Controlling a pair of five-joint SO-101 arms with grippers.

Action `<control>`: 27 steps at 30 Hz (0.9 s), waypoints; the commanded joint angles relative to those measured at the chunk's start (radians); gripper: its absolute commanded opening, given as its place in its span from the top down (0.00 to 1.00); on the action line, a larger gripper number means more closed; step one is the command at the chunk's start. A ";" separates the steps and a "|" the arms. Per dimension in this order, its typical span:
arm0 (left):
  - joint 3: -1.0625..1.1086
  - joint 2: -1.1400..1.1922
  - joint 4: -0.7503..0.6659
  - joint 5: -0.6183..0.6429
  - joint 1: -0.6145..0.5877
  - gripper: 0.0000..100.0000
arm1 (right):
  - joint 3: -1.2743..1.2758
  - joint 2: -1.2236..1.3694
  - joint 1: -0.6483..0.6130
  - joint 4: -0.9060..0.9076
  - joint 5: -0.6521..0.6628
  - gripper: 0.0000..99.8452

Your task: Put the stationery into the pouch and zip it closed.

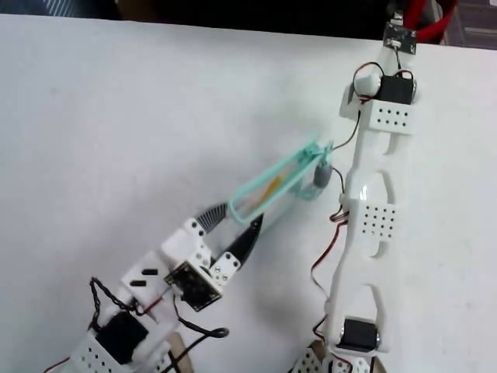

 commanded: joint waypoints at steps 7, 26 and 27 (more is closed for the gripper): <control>0.014 0.013 0.038 -0.025 -0.018 0.89 | -0.026 -0.116 0.021 0.012 0.005 0.98; 0.014 0.013 0.057 -0.025 -0.012 0.89 | 1.089 -0.946 -0.047 -0.206 0.114 0.98; 0.014 0.013 0.057 -0.025 -0.012 0.89 | 1.134 -0.949 -0.045 -0.239 0.115 0.98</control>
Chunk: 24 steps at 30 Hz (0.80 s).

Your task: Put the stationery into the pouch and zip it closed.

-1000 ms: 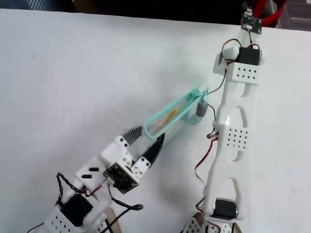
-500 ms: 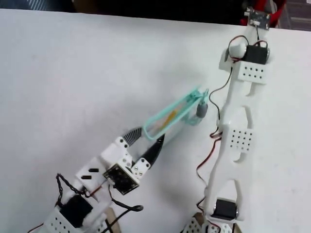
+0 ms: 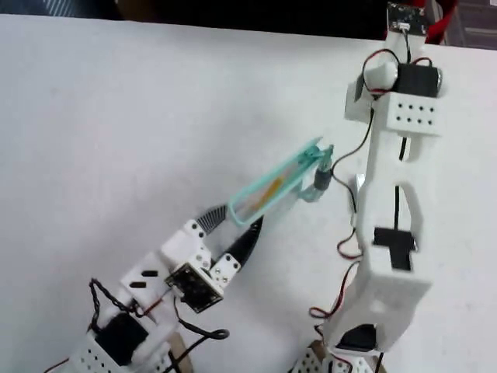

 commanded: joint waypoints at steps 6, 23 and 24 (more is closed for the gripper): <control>0.014 0.013 0.046 -0.023 -0.012 0.89 | 0.345 -0.079 0.061 -0.374 0.009 0.98; 0.014 0.015 0.061 -0.023 -0.007 0.89 | 0.500 -0.041 0.131 -0.647 0.003 0.97; 0.014 0.015 0.060 -0.023 -0.007 0.89 | 0.500 -0.027 0.130 -0.648 0.003 0.95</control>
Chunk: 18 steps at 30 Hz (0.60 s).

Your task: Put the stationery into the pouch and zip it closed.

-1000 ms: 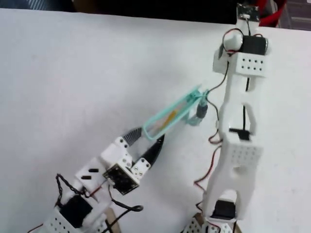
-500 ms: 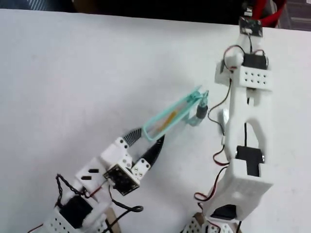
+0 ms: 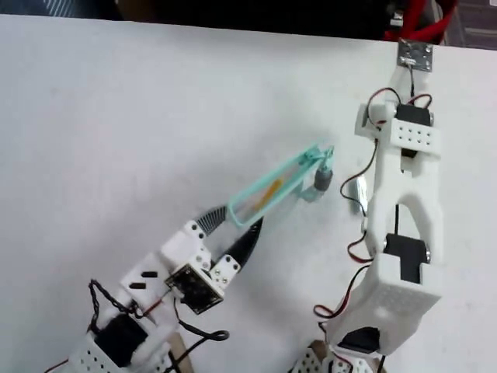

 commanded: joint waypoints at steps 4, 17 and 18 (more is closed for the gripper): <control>0.015 0.015 0.037 -0.023 -0.010 0.89 | -0.035 0.035 0.010 -0.021 0.003 0.83; 0.015 0.010 0.035 -0.023 -0.007 0.89 | -0.061 0.076 -0.116 0.038 0.011 0.84; 0.015 0.010 0.035 -0.023 -0.010 0.89 | -0.060 0.077 -0.104 0.036 0.011 0.84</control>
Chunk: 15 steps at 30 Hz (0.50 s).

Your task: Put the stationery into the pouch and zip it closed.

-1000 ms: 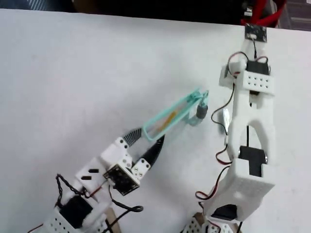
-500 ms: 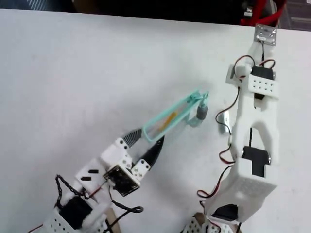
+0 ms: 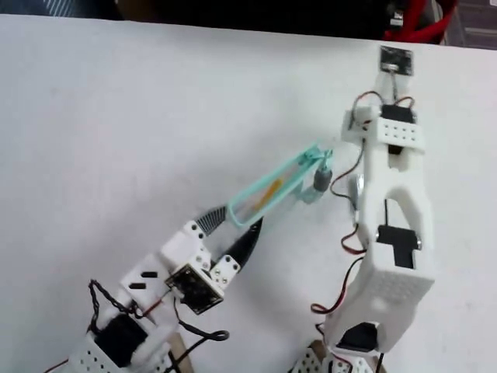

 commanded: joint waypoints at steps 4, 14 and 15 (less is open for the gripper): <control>0.015 0.010 0.038 -0.021 -0.012 0.89 | -0.046 0.015 0.050 0.065 0.011 0.84; 0.015 0.010 0.038 -0.021 -0.010 0.89 | -0.046 0.090 0.074 0.165 0.048 0.83; 0.015 0.010 0.038 -0.021 -0.010 0.89 | -0.046 0.094 0.071 0.180 0.071 0.82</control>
